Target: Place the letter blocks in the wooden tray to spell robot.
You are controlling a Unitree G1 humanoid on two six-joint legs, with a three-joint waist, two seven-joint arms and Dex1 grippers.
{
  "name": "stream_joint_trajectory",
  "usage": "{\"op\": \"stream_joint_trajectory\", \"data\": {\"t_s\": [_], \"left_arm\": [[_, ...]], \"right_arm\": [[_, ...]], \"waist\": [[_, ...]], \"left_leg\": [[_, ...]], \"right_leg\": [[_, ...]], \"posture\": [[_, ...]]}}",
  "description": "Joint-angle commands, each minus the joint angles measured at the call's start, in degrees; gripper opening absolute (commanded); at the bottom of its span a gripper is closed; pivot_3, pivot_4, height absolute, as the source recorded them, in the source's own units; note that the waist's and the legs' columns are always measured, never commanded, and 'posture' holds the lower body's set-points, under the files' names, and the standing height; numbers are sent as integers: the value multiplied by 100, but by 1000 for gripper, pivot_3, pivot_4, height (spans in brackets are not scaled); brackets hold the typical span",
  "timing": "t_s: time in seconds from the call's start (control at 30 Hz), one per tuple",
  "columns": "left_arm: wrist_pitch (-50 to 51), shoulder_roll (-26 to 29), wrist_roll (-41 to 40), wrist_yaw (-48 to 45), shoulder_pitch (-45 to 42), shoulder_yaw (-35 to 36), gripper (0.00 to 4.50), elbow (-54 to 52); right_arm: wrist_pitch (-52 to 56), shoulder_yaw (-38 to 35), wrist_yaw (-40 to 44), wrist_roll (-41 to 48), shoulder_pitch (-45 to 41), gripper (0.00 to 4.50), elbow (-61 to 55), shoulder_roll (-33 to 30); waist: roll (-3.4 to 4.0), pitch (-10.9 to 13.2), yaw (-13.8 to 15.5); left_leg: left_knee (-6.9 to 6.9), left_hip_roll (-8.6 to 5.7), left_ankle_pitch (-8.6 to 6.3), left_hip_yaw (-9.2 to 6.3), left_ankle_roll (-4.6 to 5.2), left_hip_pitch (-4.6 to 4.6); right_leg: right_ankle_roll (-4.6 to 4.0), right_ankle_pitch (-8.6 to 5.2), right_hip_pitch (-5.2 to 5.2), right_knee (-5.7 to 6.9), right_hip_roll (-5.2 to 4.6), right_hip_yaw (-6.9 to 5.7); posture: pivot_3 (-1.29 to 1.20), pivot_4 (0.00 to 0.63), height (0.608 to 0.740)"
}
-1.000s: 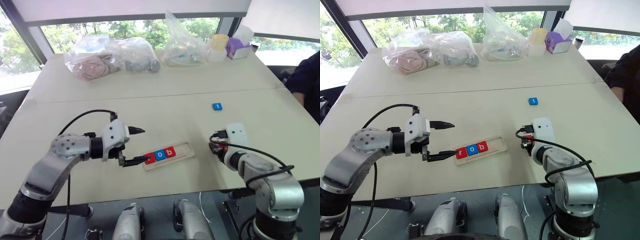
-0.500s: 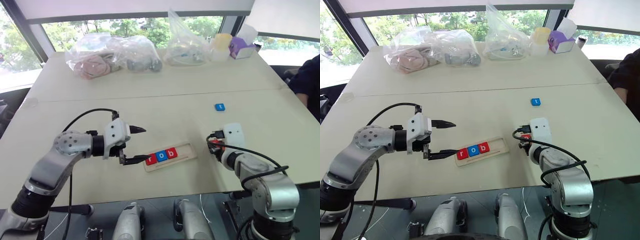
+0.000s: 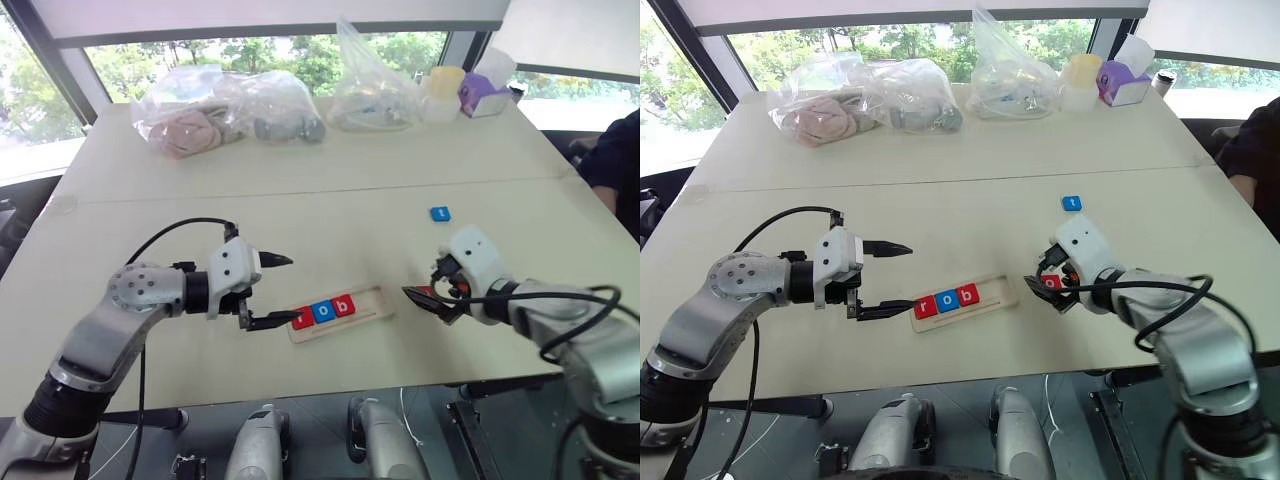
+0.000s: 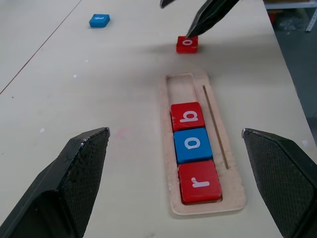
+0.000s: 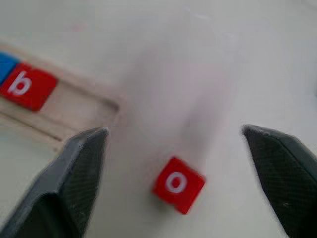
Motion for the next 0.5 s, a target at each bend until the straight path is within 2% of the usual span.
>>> {"op": "stream_joint_trajectory", "data": {"t_s": [0.03,0.17,0.37,0.5], "left_arm": [[-121,-19,51,-37,-184,30,4500,-10],[-99,-52,72,-33,-270,16,4500,16],[-54,-35,102,-15,-269,48,4500,-33],[-11,-32,100,27,-239,59,4500,-105]], "right_arm": [[-1516,140,1120,-26,158,4440,457,-510],[-3126,804,1940,-638,35,4440,1609,-980],[-4167,1480,2354,-1239,-650,4440,3068,-821],[-4423,1698,2581,-1378,-987,4440,3756,-626]], "waist": [[-3,1,0],[-6,3,-8],[-6,4,-17],[-6,4,4]], "left_leg": [[0,-1,0,-2,0,0],[8,-4,0,3,0,1],[11,-5,1,9,1,3],[11,-6,1,11,1,3]], "right_leg": [[0,0,3,-2,0,-2],[0,0,6,-4,-3,-1],[0,1,2,4,-3,2],[-1,2,3,9,0,1]], "posture": [[0,150,740],[0,150,740],[0,150,740],[0,150,740]]}}
